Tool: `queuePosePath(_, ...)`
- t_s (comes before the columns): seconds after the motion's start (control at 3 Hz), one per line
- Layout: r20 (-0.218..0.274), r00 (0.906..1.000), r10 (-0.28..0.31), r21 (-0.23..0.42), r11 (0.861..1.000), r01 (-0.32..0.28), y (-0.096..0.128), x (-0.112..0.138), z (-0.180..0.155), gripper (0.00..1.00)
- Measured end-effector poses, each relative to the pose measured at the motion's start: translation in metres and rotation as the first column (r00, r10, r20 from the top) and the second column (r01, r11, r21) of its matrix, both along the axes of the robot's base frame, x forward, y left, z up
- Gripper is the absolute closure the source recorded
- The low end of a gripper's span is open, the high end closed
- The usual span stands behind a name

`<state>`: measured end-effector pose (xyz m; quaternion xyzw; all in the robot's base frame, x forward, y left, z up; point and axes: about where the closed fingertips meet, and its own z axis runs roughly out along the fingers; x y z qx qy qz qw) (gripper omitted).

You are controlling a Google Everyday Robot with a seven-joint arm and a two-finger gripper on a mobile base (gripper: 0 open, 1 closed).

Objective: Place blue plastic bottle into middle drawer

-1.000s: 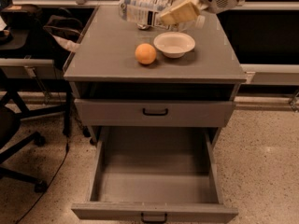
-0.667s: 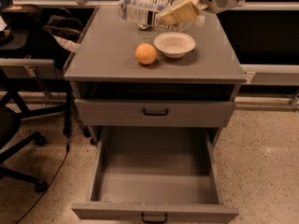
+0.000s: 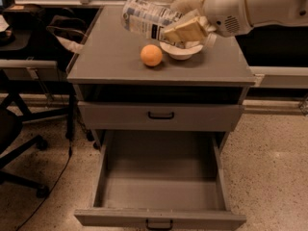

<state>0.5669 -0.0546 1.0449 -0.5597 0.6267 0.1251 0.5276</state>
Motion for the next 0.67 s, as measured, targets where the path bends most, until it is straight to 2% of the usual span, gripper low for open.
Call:
queuePosePath(0.33, -0.013, 0.9923, -0.123, 0.013, 0.992, 0.123, -0.020, -0.025, -0.023, 1.00)
queuePosePath(0.67, -0.053, 0.9787, -0.198, 0.002, 0.980, 0.199, -0.030, -0.035, -0.061, 1.00)
